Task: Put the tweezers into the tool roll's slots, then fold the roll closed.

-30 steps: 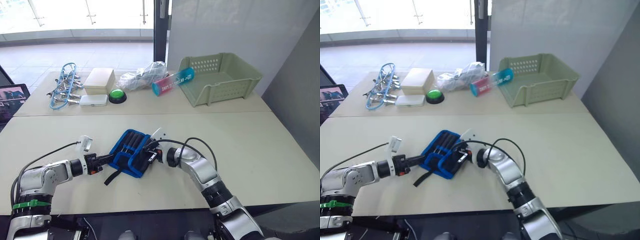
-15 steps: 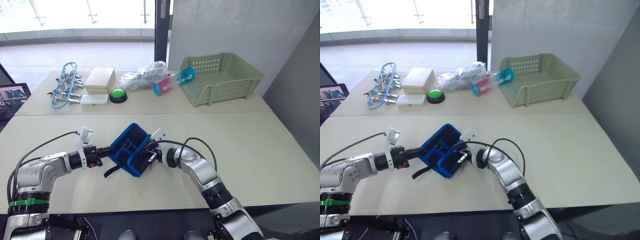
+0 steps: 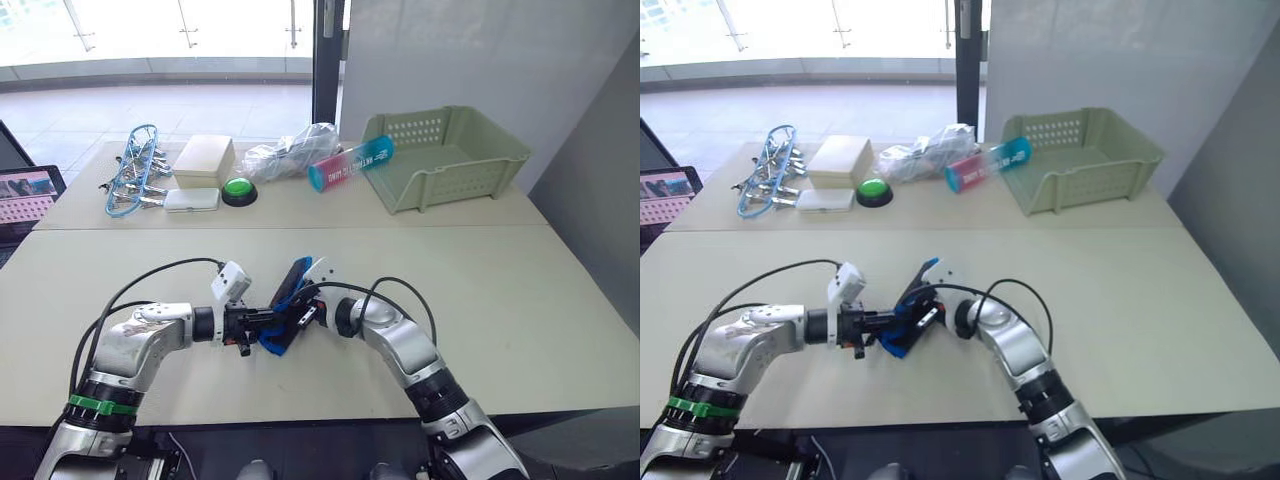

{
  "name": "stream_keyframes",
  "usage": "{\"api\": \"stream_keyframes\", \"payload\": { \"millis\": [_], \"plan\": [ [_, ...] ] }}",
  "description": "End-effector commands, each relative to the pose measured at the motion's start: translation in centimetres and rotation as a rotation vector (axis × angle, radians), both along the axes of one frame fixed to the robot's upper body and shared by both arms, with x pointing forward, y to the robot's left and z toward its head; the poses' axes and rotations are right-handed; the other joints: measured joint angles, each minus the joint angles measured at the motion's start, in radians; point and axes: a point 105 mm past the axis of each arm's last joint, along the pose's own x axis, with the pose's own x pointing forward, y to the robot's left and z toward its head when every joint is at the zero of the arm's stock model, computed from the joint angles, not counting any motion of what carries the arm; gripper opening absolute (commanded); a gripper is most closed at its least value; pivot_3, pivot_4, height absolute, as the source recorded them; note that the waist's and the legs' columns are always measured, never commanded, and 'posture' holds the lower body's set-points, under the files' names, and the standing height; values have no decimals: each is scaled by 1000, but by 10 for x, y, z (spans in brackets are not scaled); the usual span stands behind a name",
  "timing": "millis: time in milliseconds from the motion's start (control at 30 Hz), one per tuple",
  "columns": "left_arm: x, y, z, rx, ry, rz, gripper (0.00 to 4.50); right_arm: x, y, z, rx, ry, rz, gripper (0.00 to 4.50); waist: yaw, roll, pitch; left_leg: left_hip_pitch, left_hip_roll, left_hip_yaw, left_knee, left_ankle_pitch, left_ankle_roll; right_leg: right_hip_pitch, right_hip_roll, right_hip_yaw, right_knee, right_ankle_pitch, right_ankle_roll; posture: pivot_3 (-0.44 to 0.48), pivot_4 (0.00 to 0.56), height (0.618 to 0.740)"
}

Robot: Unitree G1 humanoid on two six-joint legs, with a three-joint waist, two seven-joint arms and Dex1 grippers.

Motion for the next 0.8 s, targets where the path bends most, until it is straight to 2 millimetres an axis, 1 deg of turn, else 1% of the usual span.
{"api": "stream_keyframes", "payload": {
  "millis": [33,167,267,367,500,600,700,800],
  "plan": [
    [-6,-11,-24,64,54,-42,7,-5,-13,-26,-29,132,-46,0,6,0,-1,0,0,0,0,0,0,0,0,0,0,0,0,0,150,716],
    [-16,-16,-35,90,85,-91,7,-1,-22,-12,33,141,-82,0,14,0,-1,0,0,0,0,0,0,2,0,0,-2,0,0,0,150,716],
    [-23,-10,-42,142,100,-118,7,4,-31,-3,64,134,-112,0,13,0,-1,0,0,0,0,0,1,2,0,0,-6,0,0,0,150,716],
    [-28,-2,-47,185,113,-142,7,5,-36,-3,50,133,-114,0,11,0,-1,0,0,0,0,0,1,2,0,0,-7,0,0,0,150,716],
    [-35,9,-55,289,121,-193,7,5,-35,-7,44,140,-111,0,4,1,-1,1,0,0,-1,0,1,2,0,0,-7,0,0,0,150,716],
    [-30,11,-58,311,130,-167,7,6,-32,-4,64,134,-110,0,-1,3,-3,2,0,0,-2,0,1,2,0,0,-7,0,0,0,150,716],
    [-25,11,-64,346,128,-132,7,8,-33,6,101,114,-115,0,1,3,-3,3,0,0,-2,0,1,3,0,0,-7,0,0,0,150,716],
    [-14,9,-63,327,107,-61,7,7,-37,10,78,89,-93,0,8,5,-2,8,0,0,-2,-2,3,10,0,0,-9,0,0,0,150,716]
  ]
}}
